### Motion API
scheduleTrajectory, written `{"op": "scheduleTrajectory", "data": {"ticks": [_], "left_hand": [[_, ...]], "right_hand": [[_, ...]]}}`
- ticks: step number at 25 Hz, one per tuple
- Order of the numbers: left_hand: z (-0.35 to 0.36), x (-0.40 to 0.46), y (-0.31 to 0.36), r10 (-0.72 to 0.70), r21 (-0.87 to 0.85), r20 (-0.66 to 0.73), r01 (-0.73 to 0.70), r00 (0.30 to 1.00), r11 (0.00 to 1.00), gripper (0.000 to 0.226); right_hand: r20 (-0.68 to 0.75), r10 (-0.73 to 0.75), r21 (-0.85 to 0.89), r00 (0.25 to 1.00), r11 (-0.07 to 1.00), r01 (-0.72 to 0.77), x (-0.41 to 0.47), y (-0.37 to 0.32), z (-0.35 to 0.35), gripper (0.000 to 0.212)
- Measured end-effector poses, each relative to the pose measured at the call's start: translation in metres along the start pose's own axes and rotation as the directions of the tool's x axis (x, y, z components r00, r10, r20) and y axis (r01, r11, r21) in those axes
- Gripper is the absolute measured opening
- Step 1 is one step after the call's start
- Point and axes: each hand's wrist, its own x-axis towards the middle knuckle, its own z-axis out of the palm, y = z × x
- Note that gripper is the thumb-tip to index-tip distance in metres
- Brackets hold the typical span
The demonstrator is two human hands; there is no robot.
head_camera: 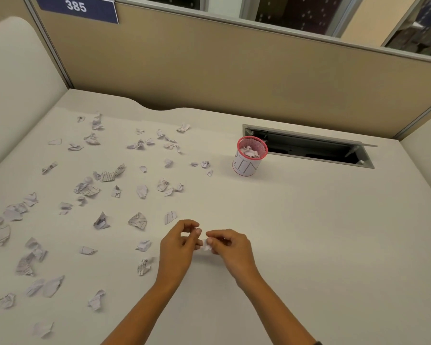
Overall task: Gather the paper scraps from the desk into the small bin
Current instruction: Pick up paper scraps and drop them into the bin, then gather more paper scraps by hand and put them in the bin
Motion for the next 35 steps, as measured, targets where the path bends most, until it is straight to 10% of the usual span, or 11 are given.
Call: {"op": "scheduleTrajectory", "data": {"ticks": [8, 15, 23, 30, 35], "left_hand": [[-0.071, 0.022, -0.027, -0.07, 0.694, 0.303, -0.17, 0.95, 0.7, 0.045], [-0.063, 0.024, -0.033, -0.03, 0.687, 0.359, -0.242, 0.933, 0.685, 0.026], [-0.07, 0.044, -0.031, -0.117, 0.59, 0.314, -0.097, 0.942, 0.802, 0.01], [-0.077, 0.047, -0.016, -0.211, 0.454, 0.295, 0.057, 0.932, 0.889, 0.025], [-0.08, 0.043, 0.006, -0.229, 0.181, 0.293, 0.181, 0.928, 0.967, 0.018]], "right_hand": [[-0.279, -0.242, -0.197, 0.929, 0.962, 0.192, 0.086, -0.062, -0.07, 0.016], [-0.377, -0.441, -0.558, 0.815, 0.81, 0.18, 0.182, -0.105, -0.098, 0.02], [-0.406, -0.506, -0.564, 0.761, 0.794, 0.227, 0.17, -0.086, -0.069, 0.026], [-0.035, -0.264, -0.267, 0.964, 0.932, 0.246, 0.075, -0.039, 0.01, 0.015], [0.288, -0.065, -0.155, 0.955, 0.981, 0.114, 0.017, -0.03, 0.055, 0.042]]}}
